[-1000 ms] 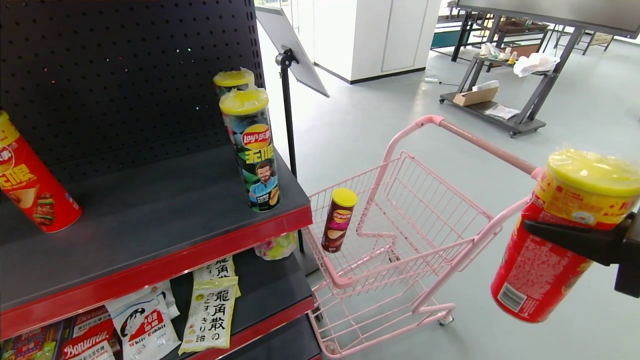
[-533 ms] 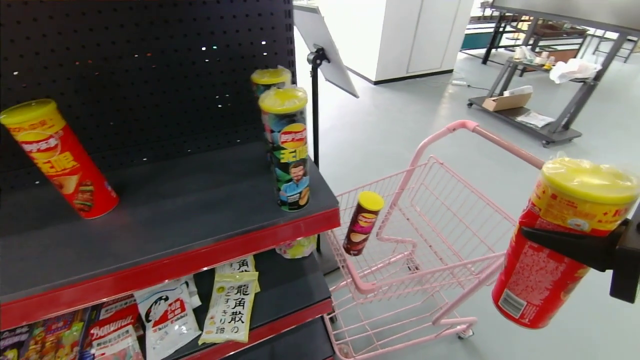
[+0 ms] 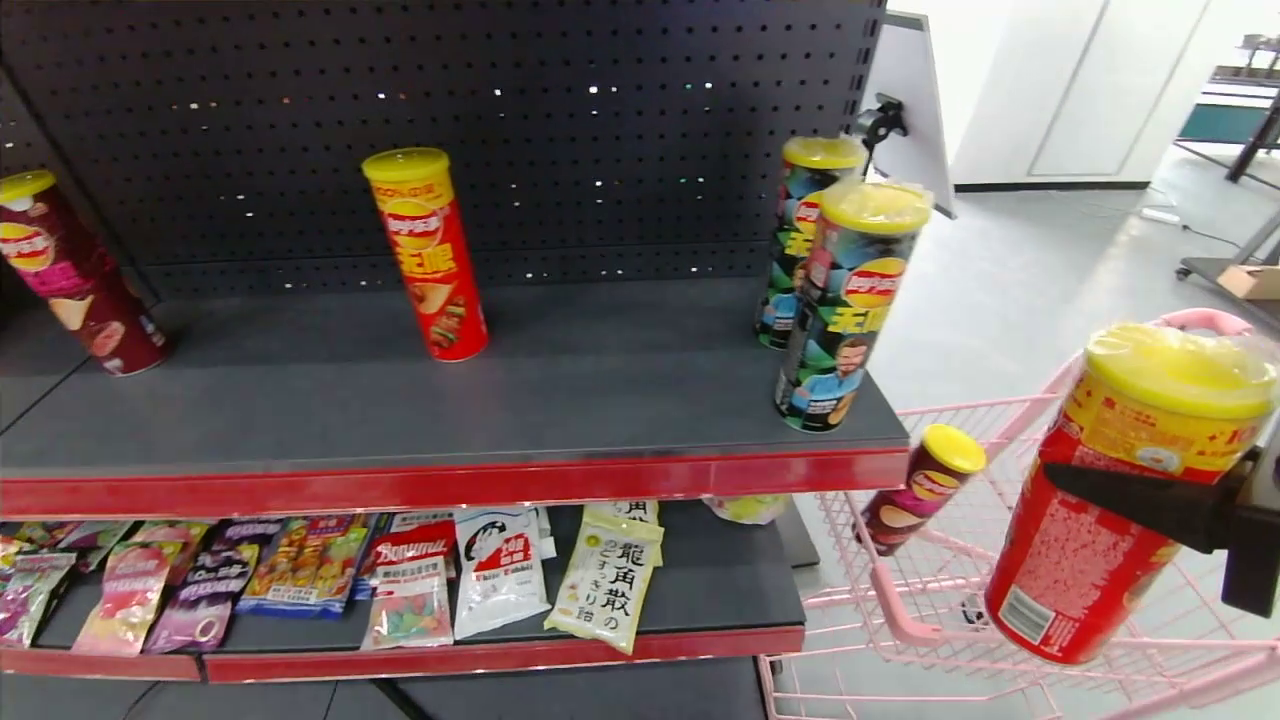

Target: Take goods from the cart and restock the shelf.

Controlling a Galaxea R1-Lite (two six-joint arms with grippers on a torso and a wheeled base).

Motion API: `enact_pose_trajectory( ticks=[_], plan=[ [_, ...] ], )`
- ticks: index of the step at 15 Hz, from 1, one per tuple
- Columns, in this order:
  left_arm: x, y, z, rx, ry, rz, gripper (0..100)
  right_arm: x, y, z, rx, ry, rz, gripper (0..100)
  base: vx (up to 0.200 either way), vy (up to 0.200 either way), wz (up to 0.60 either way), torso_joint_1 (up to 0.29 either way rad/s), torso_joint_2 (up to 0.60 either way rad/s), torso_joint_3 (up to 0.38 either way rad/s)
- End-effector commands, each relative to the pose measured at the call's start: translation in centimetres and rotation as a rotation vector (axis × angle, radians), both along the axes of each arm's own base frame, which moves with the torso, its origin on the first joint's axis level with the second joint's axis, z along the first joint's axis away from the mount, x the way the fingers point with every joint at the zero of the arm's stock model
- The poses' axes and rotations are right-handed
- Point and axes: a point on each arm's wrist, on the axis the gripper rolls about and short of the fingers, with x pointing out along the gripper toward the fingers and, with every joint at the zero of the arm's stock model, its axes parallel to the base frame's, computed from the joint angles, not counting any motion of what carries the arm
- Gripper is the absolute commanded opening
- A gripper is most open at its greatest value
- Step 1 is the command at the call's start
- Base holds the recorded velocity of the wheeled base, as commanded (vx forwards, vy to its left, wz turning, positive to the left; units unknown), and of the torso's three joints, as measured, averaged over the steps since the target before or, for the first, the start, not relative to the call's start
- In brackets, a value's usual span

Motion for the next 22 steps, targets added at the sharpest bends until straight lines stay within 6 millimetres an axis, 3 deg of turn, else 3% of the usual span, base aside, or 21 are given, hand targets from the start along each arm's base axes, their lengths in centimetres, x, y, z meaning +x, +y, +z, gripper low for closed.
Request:
enact_pose_trajectory(
  ticks=[1,9,22],
  plan=[
    [0.0,0.0,0.0,0.000,0.000,0.001,100,-0.1,0.0,-0.5,-0.014,0.008,0.005,0,0.000,0.000,0.00,0.000,0.00,0.000],
    [0.0,0.0,0.0,0.002,0.000,0.001,100,-0.7,-0.2,-1.2,-0.010,-0.016,0.014,0,-0.050,0.000,0.00,0.001,0.00,0.001],
    [0.0,0.0,0.0,0.003,0.000,0.001,100,-1.5,-0.4,-1.4,-0.003,-0.024,0.013,0,0.000,0.200,0.00,0.005,0.00,0.002]
  ],
)
